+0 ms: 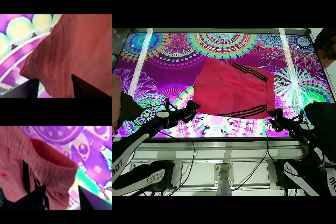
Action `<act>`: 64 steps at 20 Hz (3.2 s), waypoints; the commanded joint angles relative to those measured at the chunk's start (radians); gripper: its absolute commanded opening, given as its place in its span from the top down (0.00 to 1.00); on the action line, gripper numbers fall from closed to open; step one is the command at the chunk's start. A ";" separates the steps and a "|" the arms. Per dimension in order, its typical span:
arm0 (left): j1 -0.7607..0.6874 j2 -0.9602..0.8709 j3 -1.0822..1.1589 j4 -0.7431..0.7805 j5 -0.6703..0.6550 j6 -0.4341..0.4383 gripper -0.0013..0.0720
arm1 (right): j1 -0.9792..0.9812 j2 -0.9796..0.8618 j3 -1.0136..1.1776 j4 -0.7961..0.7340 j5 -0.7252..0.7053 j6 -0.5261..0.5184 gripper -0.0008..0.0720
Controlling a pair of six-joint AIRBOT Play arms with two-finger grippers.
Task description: Fold the clothes and pants, and hang the long-sleeved shirts on hangers.
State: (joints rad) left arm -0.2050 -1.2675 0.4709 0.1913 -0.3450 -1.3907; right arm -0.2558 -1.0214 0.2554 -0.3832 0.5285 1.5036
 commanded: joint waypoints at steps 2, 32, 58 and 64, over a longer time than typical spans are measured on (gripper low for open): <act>-0.001 -0.032 0.040 -0.013 -0.018 0.002 0.35 | 0.001 -0.073 0.055 0.011 -0.021 -0.003 0.33; -0.007 0.097 0.094 -0.012 0.143 0.361 0.98 | 0.143 0.018 0.158 -0.027 -0.078 -0.059 0.97; -0.438 0.462 0.127 0.070 0.627 0.521 0.98 | 0.144 0.645 0.200 -0.565 0.453 0.907 0.97; -0.286 0.070 0.500 0.069 0.397 0.561 0.98 | 0.143 0.404 0.200 -0.596 0.062 0.952 0.97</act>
State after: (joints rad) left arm -0.5484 -1.0313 0.8165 0.2615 0.1505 -0.8505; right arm -0.1127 -0.5098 0.4549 -0.9691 0.8036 2.4233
